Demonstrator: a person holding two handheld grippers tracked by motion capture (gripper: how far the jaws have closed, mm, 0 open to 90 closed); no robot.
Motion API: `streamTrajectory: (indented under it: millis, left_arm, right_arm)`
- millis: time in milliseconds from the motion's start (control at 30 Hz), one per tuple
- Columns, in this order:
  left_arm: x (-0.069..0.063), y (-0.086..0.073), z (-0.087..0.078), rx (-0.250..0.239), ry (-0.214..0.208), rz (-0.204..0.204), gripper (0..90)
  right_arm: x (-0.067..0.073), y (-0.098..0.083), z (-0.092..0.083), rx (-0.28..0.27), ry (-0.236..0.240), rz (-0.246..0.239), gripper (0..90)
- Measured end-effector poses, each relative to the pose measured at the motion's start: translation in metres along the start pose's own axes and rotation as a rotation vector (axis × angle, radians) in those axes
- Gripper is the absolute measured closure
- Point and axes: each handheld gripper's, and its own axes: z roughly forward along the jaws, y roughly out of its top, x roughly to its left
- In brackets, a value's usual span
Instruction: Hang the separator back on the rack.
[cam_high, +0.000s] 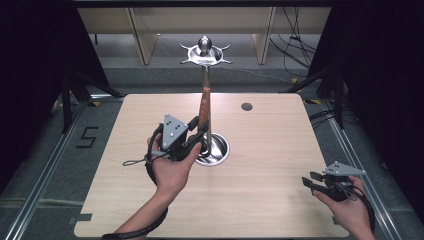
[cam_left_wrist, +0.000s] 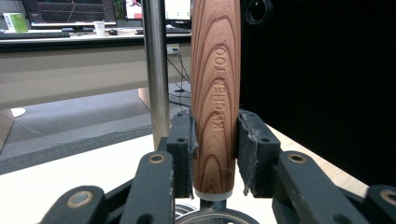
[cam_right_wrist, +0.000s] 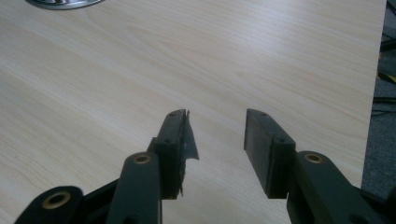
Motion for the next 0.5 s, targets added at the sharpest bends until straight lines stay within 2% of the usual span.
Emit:
streamTrajectory:
  millis: [33, 67, 300, 500]
  left_arm:
    - [-0.0001, 0.0005, 0.0003, -0.004, 0.001, -0.004, 67.7]
    - [0.0001, 0.0021, 0.0006, -0.005, 0.004, -0.001, 67.7]
    - [0.0006, 0.0045, 0.0025, -0.006, 0.009, -0.004, 67.7]
    - [0.0001, 0.0077, 0.0026, -0.018, 0.013, -0.008, 67.7]
  right_arm:
    - [-0.0001, 0.0000, 0.0000, 0.005, 0.005, 0.000, 59.8]
    - [0.0037, -0.0003, -0.0008, 0.016, 0.010, 0.045, 59.9]
    - [0.0018, -0.0006, -0.0001, 0.004, 0.001, 0.017, 59.8]
    - [0.0025, -0.0004, -0.0007, 0.015, 0.009, 0.030, 59.8]
